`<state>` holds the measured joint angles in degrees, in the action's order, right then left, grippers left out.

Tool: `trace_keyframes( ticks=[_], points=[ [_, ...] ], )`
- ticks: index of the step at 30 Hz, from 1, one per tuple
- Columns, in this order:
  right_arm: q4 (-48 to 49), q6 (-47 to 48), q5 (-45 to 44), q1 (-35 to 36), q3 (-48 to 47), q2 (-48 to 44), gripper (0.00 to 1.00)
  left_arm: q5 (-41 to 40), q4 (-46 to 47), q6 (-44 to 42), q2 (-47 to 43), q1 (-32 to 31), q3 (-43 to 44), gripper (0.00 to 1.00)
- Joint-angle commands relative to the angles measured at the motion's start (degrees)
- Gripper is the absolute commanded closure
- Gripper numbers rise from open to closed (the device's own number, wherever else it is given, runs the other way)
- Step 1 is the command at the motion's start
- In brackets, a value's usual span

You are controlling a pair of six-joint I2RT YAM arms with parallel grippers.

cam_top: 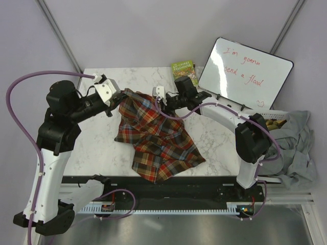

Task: Fold and stack the long sleeve shirts
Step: Flatten the shirt out

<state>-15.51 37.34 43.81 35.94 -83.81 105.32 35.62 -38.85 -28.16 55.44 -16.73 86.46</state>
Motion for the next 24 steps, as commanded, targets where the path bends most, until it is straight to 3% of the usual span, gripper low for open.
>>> trace_keyframes(
  ticks=[1,2,4,5,9,13,15,16,18,19,21,22,23,24],
  points=[
    [0.3,0.54,1.62,-1.14,-3.9,1.12,0.69,0.68,4.05,0.04,-0.77,0.12,0.64,0.98],
    [0.39,0.19,1.98,-1.05,-4.69,1.47,0.72,0.51,4.05,0.04,-0.69,0.03,0.64,0.98],
    [0.22,-0.51,1.98,-1.14,-5.13,1.47,0.96,0.07,3.96,-0.05,-0.42,0.12,1.0,0.98],
    [0.21,-0.43,1.63,-1.14,-4.87,0.95,1.0,-0.37,3.96,0.04,-0.42,0.12,1.08,0.98],
    [0.56,-3.67,-1.44,-3.15,-5.04,-1.16,1.0,-1.69,4.13,0.48,-0.42,0.12,0.65,0.98],
    [0.74,-13.59,-5.84,-7.81,-7.77,-3.36,1.0,-0.03,0.9,0.74,-0.95,0.03,-1.28,0.98],
    [0.66,-18.85,-8.03,-10.7,-8.39,-5.9,1.0,9.0,-6.39,-3.46,-1.12,-0.05,-4.95,0.95],
    [0.57,-20.1,-8.3,-11.59,-8.3,-7.13,1.0,11.38,-7.72,-4.0,-1.3,-2.06,-6.98,0.93],
    [0.13,-21.87,-7.34,-14.04,-6.46,-11.08,1.0,8.62,-8.26,-1.11,-0.86,-8.46,-13.81,0.91],
    [-0.22,-21.7,-7.34,-14.32,-5.41,-12.66,1.0,2.68,-8.17,-0.76,-0.08,-18.5,-16.12,0.91],
    [-1.8,-20.74,-7.42,-14.5,-1.9,-17.24,1.0,-2.03,-3.38,0.99,2.64,-27.61,-22.95,0.82],
    [-2.24,-20.3,-7.6,-14.5,-0.66,-20.21,1.0,-2.39,-1.68,3.27,3.7,-27.74,-24.48,0.75],
    [-3.99,-19.68,-7.86,-14.59,1.52,-21.46,1.0,-2.74,-1.32,3.46,7.19,-27.74,-24.67,0.61],
    [-4.87,-18.63,-8.39,-14.67,2.68,-22.86,1.0,-3.09,-2.79,3.2,8.79,-27.65,-23.71,0.58]
  ],
)
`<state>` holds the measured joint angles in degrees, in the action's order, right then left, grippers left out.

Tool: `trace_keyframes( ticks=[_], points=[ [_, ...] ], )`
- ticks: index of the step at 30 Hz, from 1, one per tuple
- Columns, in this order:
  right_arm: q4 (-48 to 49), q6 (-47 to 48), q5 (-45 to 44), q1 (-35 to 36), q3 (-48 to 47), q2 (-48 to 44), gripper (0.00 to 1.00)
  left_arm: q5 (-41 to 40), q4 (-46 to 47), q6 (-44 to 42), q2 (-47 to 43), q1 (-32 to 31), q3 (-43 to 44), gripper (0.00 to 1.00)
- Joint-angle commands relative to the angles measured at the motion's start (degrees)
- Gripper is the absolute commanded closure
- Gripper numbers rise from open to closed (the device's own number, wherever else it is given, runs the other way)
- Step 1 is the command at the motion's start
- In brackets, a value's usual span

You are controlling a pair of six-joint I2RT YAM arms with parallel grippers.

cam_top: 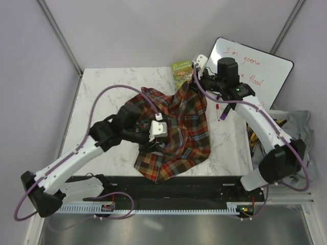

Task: Fold and stack the long sleeve shirts
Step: Flatten the shirt out

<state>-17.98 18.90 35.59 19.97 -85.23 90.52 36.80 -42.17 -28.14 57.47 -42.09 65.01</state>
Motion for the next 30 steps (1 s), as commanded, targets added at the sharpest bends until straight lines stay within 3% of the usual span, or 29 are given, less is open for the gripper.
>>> trace_keyframes(
  ticks=[1,2,5,6,9,12,18,22,23,25,30],
  points=[
    [-3.11,1.39,-1.13,1.13,5.33,-9.56,1.0,-5.67,0.08,2.66,7.73,-1.86,-1.22,0.55],
    [-3.46,2.02,-1.66,0.87,8.47,-12.88,1.0,-4.81,0.42,1.78,7.83,-0.55,-0.94,0.34],
    [-4.25,3.86,-4.03,0.34,13.58,-18.78,1.0,2.57,3.76,1.16,5.28,13.74,-3.56,0.18],
    [-4.61,4.13,-4.22,0.16,14.47,-19.76,1.0,2.67,4.03,0.2,6.15,20.4,-4.27,0.18],
    [-5.93,4.05,-4.92,0.25,16.93,-21.79,1.0,-3.73,6.57,-5.5,9.92,27.82,-7.09,0.2],
    [-6.28,3.26,-5.97,0.25,18.08,-21.44,1.0,-10.07,9.83,-10.87,18.7,30.73,-7.36,0.22],
    [-6.28,1.85,-8.34,0.25,17.56,-20.56,1.0,-16.75,16.24,-12.55,35.41,31.19,-0.6,0.3],
    [-6.28,1.06,-9.58,0.16,16.94,-20.56,1.0,-25.07,16.86,-15.0,44.11,31.1,3.01,0.41],
    [-6.19,0.88,-9.67,0.07,16.68,-20.47,1.0,-26.93,16.77,-15.8,46.48,31.1,3.01,0.48],
    [-6.19,0.18,-10.28,0.07,15.89,-20.21,1.0,-32.19,16.6,-18.51,47.81,31.1,0.92,0.58],
    [-6.02,-0.61,-10.81,-0.54,14.92,-19.86,1.0,-35.39,15.2,-22.83,40.56,32.33,-10.15,0.67]
  ],
)
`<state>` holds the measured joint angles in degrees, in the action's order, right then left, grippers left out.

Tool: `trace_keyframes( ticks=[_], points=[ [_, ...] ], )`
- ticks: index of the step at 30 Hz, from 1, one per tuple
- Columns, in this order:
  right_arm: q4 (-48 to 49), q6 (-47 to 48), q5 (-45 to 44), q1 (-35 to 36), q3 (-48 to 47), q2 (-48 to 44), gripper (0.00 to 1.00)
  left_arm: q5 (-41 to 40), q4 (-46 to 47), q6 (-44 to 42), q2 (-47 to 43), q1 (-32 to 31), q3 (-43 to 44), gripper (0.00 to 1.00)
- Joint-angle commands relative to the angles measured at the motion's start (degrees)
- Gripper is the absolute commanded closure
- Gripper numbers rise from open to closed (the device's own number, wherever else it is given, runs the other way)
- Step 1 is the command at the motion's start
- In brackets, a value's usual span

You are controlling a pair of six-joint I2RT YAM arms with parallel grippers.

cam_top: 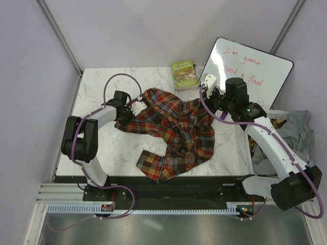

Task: Fold and stack the long sleeve shirts
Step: Flatten the shirt out

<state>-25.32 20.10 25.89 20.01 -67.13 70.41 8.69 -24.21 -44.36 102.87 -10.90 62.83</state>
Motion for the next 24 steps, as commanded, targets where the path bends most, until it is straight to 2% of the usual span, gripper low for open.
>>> trace_keyframes(
  ticks=[1,5,7,11,12,13,16,18,21,22,23,24],
  points=[
    [1.41,-2.16,-1.02,-0.59,-3.35,0.25,1.0,-6.76,-4.69,-7.23,-6.7,1.49,-11.38,0.7],
    [1.59,-2.96,-1.1,-1.11,-3.18,-0.1,1.0,-5.79,-13.04,-7.5,-17.5,3.33,-18.78,0.78],
    [1.5,-2.87,-1.02,-1.55,-2.92,-0.45,1.0,-4.65,-18.65,-8.55,-26.11,3.78,-23.33,0.83],
    [1.68,-1.99,-0.84,-3.3,-1.78,-0.89,1.0,-2.98,-28.49,-9.61,-37.55,6.75,-24.95,0.86],
    [1.77,-1.73,-0.41,-3.57,-1.16,-0.72,1.0,1.72,-30.96,-10.56,-38.96,7.9,-23.73,0.84],
    [2.03,-1.64,-0.05,-3.92,-0.9,-0.63,1.0,4.29,-32.21,-10.49,-41.76,9.21,-20.32,0.72],
    [3.17,-2.17,1.53,-4.01,0.07,0.51,1.0,12.65,-30.83,-8.03,-44.5,10.81,-13.64,0.48],
    [3.7,-2.34,2.84,-3.93,0.34,2.0,1.0,17.38,-24.69,-5.49,-44.69,10.81,-12.12,0.39],
    [4.14,-2.87,3.47,-3.93,-0.1,4.02,1.0,23.27,-15.91,-4.59,-41.27,10.81,-11.41,0.37],
    [4.31,-2.96,3.55,-3.93,-0.28,4.47,1.0,24.35,-13.26,-4.94,-40.48,10.81,-12.63,0.33],
    [4.32,-2.96,3.55,-4.01,-0.28,4.91,1.0,24.79,-8.97,-5.21,-39.86,10.11,-13.95,0.32],
    [4.49,-2.87,3.29,-3.93,-0.37,5.35,1.0,22.88,-0.58,-5.3,-38.98,9.32,-15.53,0.32]
  ],
)
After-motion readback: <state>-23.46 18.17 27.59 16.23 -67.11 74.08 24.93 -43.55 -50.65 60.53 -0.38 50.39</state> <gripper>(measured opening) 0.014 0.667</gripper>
